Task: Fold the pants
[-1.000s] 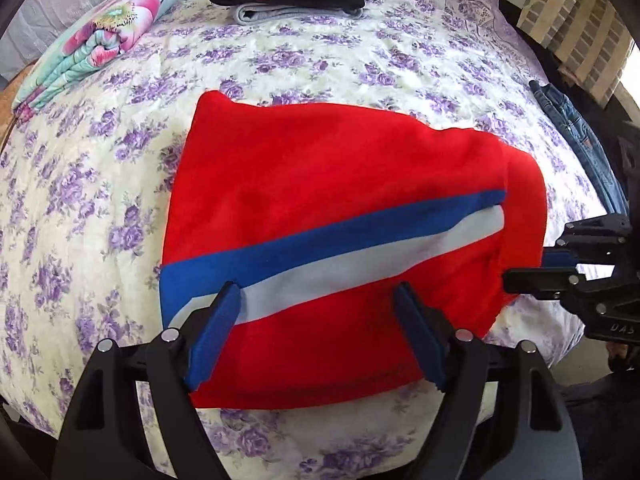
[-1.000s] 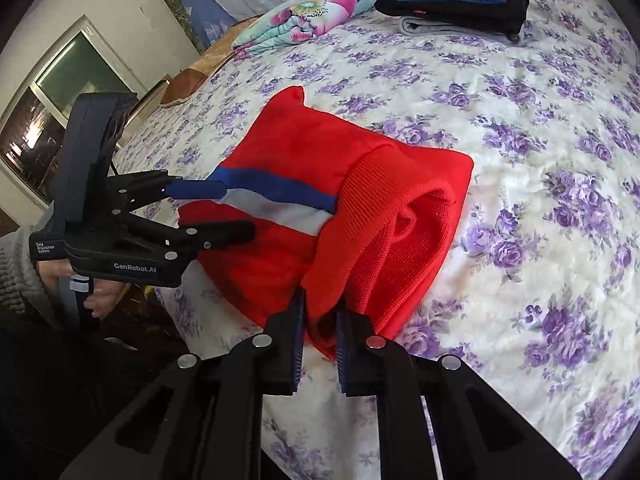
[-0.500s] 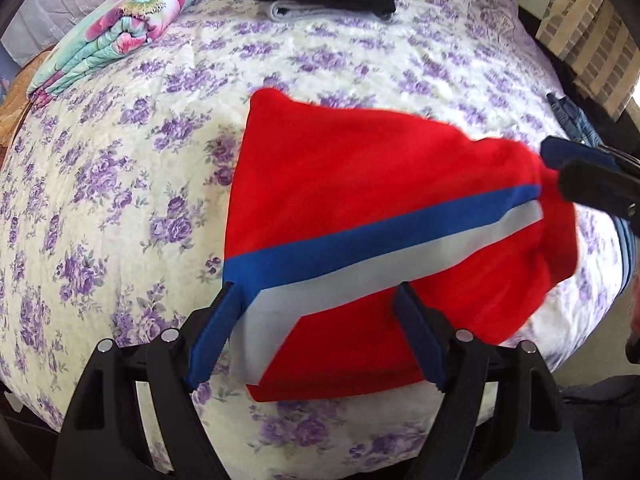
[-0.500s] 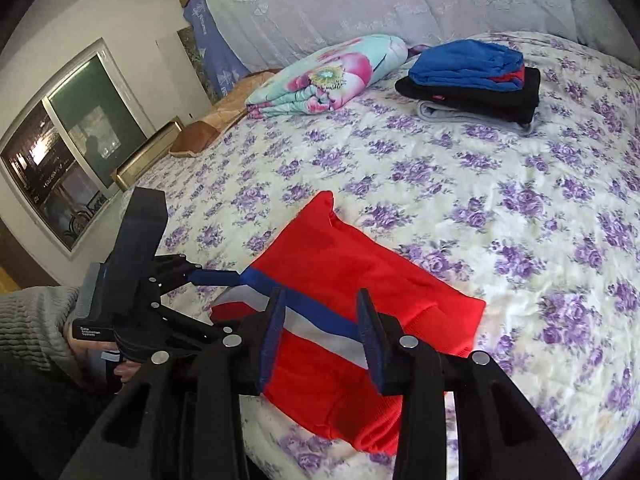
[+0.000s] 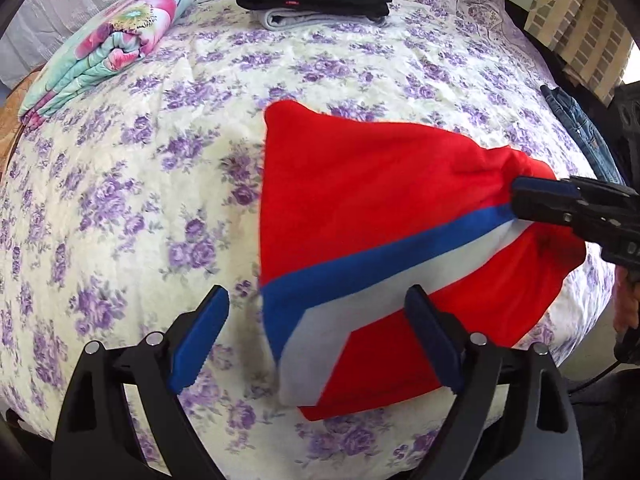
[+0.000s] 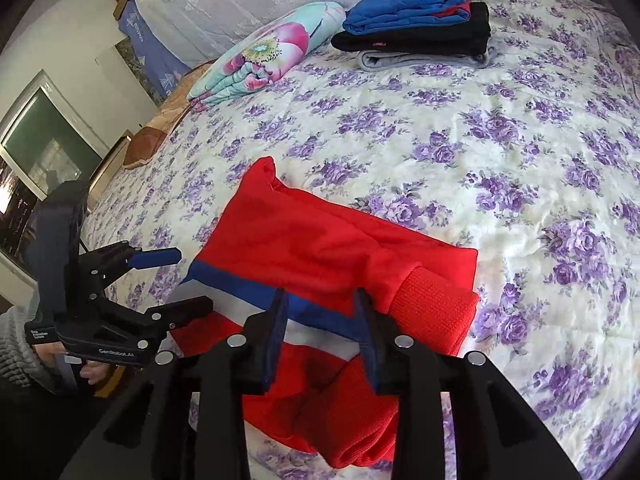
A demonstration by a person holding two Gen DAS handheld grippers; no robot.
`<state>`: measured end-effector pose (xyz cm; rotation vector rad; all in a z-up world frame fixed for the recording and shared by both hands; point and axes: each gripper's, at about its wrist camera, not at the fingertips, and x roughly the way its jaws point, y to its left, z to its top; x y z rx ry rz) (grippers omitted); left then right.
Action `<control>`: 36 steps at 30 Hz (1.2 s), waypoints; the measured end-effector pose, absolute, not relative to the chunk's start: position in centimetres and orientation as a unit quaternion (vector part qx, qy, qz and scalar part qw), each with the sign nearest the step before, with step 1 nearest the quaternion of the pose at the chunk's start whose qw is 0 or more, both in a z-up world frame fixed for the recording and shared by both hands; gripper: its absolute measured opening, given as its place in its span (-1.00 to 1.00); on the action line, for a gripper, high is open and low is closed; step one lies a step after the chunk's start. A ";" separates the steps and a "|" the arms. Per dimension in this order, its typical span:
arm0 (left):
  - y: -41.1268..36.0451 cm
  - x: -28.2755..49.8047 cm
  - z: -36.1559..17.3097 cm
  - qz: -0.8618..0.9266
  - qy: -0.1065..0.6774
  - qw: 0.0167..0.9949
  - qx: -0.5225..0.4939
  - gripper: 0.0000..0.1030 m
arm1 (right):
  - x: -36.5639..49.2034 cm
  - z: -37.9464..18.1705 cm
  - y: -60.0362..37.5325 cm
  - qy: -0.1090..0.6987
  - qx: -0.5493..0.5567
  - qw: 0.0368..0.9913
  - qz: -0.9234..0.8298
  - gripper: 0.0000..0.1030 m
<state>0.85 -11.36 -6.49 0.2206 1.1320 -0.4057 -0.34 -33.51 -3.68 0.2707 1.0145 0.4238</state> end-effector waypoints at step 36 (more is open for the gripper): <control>-8.5 3.2 -8.9 -0.122 0.597 0.793 -0.008 0.73 | -4.6 -4.6 -33.1 0.488 0.081 0.818 0.293 0.25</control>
